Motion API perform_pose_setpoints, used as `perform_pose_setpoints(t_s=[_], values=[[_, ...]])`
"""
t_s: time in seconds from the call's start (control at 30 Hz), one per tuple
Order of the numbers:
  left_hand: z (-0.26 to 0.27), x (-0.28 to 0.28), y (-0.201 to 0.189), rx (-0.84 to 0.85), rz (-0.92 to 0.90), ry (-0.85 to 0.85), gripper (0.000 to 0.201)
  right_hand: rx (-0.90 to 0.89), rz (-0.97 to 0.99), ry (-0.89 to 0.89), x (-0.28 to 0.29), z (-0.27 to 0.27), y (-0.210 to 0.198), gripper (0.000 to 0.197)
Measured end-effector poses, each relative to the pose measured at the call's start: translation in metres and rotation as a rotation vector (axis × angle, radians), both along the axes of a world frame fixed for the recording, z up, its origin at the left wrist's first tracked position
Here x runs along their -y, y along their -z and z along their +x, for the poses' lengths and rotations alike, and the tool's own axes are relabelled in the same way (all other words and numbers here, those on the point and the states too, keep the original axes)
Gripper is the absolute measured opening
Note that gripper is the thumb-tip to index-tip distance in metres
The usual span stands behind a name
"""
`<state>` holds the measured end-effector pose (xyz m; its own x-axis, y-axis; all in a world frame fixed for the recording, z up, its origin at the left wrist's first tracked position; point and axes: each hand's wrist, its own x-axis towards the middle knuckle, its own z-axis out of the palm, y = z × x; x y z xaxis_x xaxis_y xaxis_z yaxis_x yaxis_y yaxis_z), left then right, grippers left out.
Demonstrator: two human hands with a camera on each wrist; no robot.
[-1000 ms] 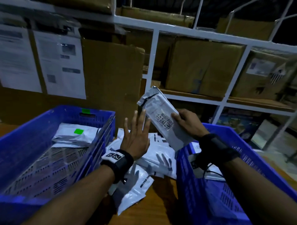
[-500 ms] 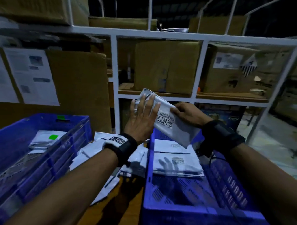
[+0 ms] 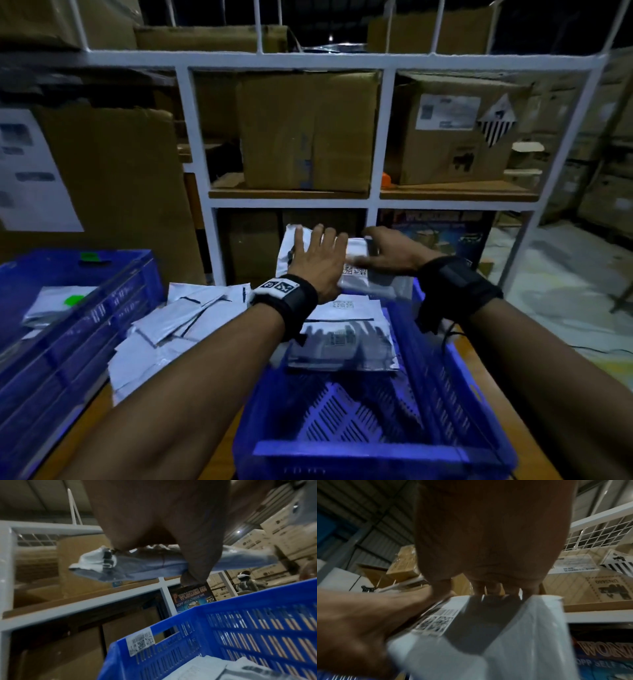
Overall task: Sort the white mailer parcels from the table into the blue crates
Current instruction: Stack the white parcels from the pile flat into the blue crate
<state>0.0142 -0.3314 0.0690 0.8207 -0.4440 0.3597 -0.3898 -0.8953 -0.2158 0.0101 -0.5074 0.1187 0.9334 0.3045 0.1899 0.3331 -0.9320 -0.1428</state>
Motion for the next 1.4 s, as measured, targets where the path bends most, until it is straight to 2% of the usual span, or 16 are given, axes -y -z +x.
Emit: perform_pose_setpoints(t_s=[0.13,0.2,0.33,0.43,0.53,0.6,0.67,0.77,0.87,0.97,1.1,1.23,1.4], values=[[0.015,0.015,0.007,-0.106,-0.082,-0.082,0.099,-0.097,-0.211,0.099,0.008,0.006,0.033,0.131],[0.022,0.023,0.011,-0.169,-0.109,-0.099,0.099,-0.034,-0.309,0.133,0.008,0.008,0.053,0.137],[0.034,0.032,0.017,-0.304,-0.133,-0.101,0.102,0.077,-0.340,0.188,0.005,0.018,0.083,0.118],[0.045,0.035,0.022,-0.420,-0.130,-0.133,0.105,0.064,-0.375,0.178,0.002,0.024,0.094,0.107],[0.055,0.036,0.032,-0.456,-0.129,-0.148,0.097,-0.040,-0.423,0.200,-0.003,0.033,0.102,0.093],[0.060,0.040,0.045,-0.413,-0.131,-0.152,0.087,-0.092,-0.413,0.228,-0.006,0.041,0.110,0.088],[0.063,0.043,0.061,-0.365,-0.126,-0.174,0.081,-0.114,-0.400,0.241,-0.009,0.048,0.120,0.082],[0.067,0.047,0.088,-0.392,-0.056,-0.190,0.073,-0.136,-0.403,0.259,-0.012,0.055,0.139,0.070],[0.072,0.049,0.115,-0.419,-0.134,-0.224,0.056,-0.162,-0.381,0.298,-0.013,0.064,0.155,0.058],[0.080,0.049,0.136,-0.429,-0.194,-0.269,0.054,-0.183,-0.355,0.300,-0.015,0.073,0.170,0.057],[0.096,0.047,0.143,-0.463,-0.163,-0.256,0.067,-0.242,-0.244,0.270,-0.011,0.079,0.190,0.074],[0.113,0.044,0.149,-0.507,-0.086,-0.187,0.079,-0.256,-0.233,0.258,-0.005,0.094,0.208,0.071],[0.112,0.047,0.158,-0.638,-0.059,-0.231,0.082,-0.294,-0.224,0.286,-0.006,0.109,0.225,0.066]])
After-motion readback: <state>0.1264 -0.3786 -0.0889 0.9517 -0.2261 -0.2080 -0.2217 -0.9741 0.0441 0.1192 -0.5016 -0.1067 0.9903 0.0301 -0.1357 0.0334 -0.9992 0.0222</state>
